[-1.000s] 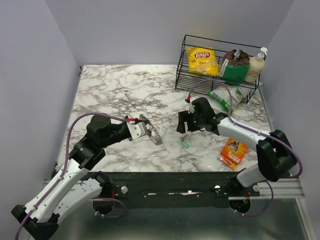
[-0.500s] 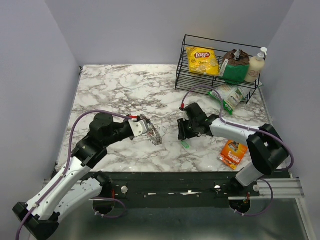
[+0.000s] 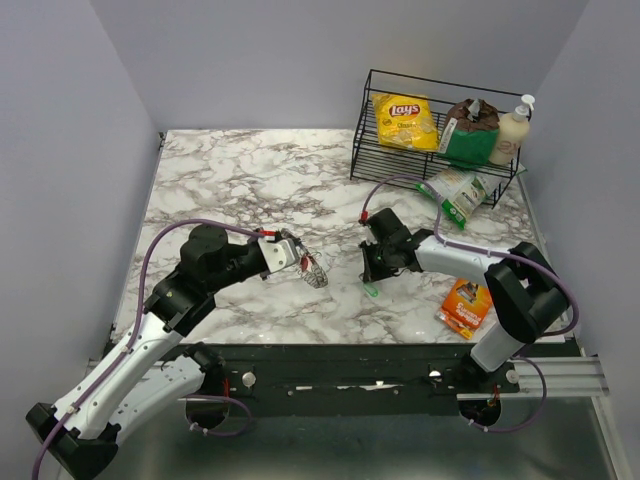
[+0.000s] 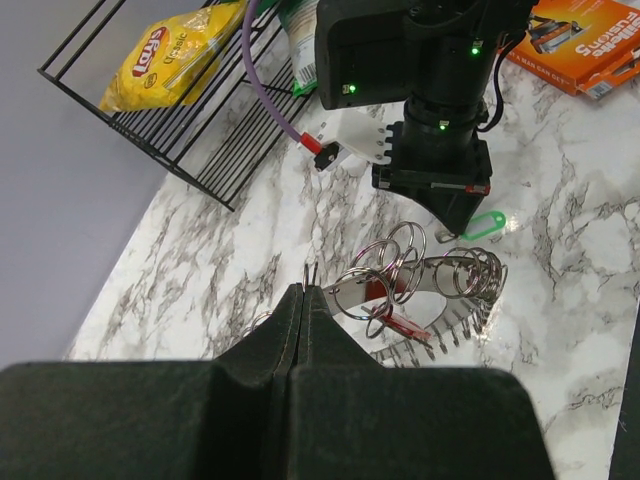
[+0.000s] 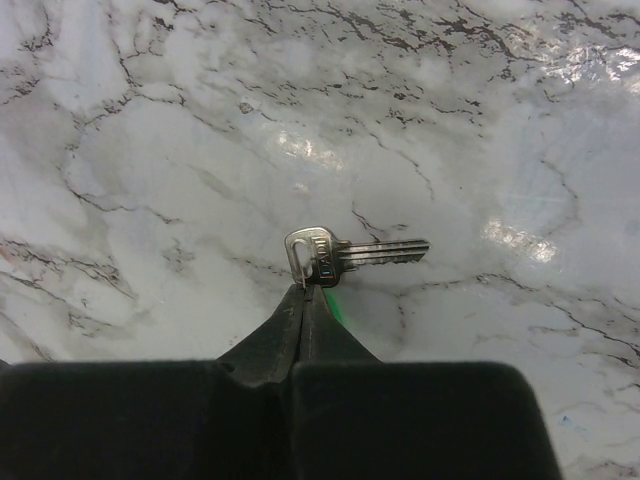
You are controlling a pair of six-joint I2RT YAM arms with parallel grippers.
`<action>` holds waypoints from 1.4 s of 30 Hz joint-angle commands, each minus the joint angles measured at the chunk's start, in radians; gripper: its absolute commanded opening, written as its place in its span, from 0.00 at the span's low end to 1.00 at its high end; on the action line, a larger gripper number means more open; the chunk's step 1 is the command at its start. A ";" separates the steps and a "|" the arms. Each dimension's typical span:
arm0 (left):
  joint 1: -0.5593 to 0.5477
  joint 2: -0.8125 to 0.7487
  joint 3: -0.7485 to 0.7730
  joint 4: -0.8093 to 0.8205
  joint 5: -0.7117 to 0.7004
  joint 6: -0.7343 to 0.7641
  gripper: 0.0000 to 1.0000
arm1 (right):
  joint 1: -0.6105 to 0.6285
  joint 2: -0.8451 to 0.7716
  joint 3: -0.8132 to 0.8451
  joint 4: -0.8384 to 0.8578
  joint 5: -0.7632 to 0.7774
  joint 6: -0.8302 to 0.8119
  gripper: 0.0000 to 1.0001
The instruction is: Put the keys on the keyring
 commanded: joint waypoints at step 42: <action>-0.002 -0.031 -0.023 0.043 0.015 0.005 0.00 | 0.010 -0.458 0.043 0.319 -0.534 -0.395 0.01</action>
